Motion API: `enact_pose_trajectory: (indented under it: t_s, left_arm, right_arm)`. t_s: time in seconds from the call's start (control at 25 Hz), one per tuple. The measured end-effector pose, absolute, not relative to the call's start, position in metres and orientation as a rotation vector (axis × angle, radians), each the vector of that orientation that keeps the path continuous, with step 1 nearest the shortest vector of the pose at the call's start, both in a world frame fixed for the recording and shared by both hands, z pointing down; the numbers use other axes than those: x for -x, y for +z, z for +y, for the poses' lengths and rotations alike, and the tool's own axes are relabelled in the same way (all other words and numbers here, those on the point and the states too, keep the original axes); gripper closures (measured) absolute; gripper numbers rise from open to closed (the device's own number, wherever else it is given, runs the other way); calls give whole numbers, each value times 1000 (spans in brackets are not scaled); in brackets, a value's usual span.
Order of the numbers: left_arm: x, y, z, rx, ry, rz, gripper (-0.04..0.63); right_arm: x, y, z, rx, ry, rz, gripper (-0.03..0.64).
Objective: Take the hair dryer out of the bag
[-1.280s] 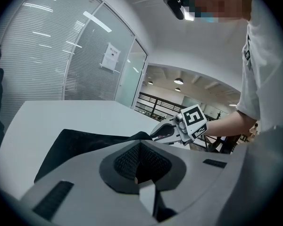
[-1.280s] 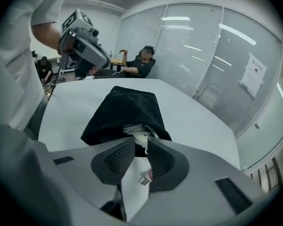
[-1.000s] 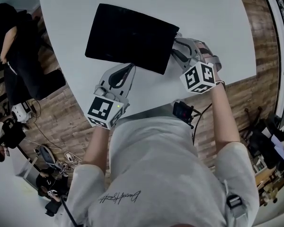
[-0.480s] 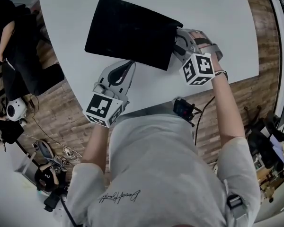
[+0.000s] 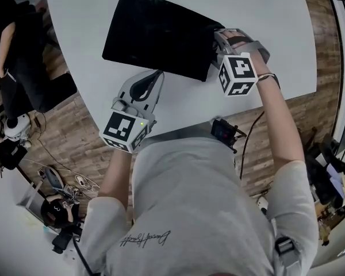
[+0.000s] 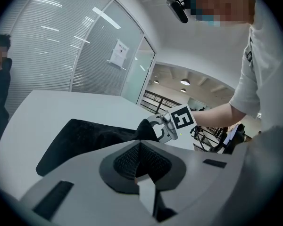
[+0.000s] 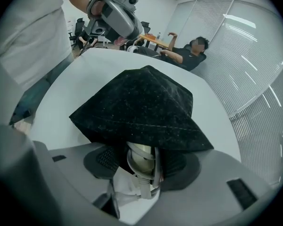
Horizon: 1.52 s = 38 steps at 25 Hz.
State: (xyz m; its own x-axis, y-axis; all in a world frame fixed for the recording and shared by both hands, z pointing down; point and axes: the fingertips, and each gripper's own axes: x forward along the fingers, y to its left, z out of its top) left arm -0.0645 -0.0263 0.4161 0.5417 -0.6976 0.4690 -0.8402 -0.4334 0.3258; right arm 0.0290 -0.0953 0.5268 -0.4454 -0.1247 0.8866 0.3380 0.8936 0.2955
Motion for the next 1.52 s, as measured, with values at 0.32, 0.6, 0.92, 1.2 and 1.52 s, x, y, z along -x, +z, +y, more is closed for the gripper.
enact_pose_trajectory:
  t_s: [0.32,0.6,0.92,1.2,1.52]
  left_arm:
    - [69,418,-22,-2240,355,-1241,583]
    - [67,419,-23,-2228,344,-1246,583]
    - [70,421,-23,-2216,335,-1251,583]
    - [69,419,-24,-2218,331,-1252,583]
    - [64,418,-26,-2226,332,-1245,583]
  right_arm:
    - [-29,535,-94,303,-471,-1877,379]
    - [-32,539,-98,325,-433,-1857,391]
    - [-32,532,-92,257,-353,-1943,400]
    - [-37,522,-88,230,-330,-1970,403]
    - [-49,511,-86,199,-296,-2020,407]
